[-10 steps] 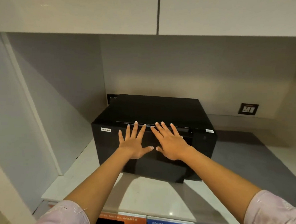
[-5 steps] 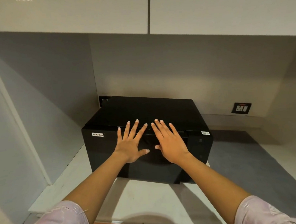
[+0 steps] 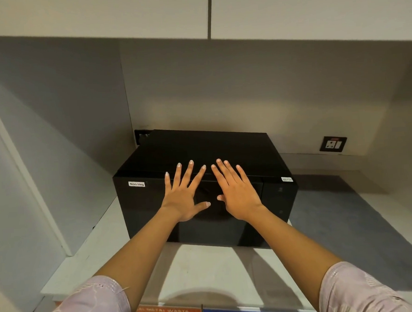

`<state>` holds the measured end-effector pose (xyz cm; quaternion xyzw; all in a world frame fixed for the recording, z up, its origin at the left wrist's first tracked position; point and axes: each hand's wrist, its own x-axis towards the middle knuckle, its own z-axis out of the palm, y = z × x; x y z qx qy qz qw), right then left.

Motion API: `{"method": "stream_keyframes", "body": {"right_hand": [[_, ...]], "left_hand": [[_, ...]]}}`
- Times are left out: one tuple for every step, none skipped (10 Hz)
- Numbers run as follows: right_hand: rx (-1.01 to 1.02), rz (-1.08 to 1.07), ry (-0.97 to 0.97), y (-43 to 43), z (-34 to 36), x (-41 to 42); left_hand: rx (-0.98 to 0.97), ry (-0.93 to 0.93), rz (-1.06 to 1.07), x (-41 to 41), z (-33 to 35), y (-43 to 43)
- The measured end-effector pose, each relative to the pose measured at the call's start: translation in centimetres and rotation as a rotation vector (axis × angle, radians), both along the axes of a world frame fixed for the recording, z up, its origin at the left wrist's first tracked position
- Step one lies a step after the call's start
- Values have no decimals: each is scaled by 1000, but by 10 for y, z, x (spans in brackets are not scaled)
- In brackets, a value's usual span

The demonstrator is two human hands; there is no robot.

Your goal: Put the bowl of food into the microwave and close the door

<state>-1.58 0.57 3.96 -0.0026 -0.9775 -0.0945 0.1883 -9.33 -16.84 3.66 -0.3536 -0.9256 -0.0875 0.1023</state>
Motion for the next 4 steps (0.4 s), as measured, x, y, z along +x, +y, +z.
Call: {"method": "stream_keyframes", "body": {"right_hand": [[-48,15,-14,1,3,3],[-106,11,-38,3,5,9],[-192,20,-10,6,9,22],[-245,33,33,14,16,36]], "left_hand": [[-11,-9,-13,3,2,-3],[38,38,-47,11,-1,-9],[129,140,-98,26,0,-11],[184,220,-120,39,11,-5]]}}
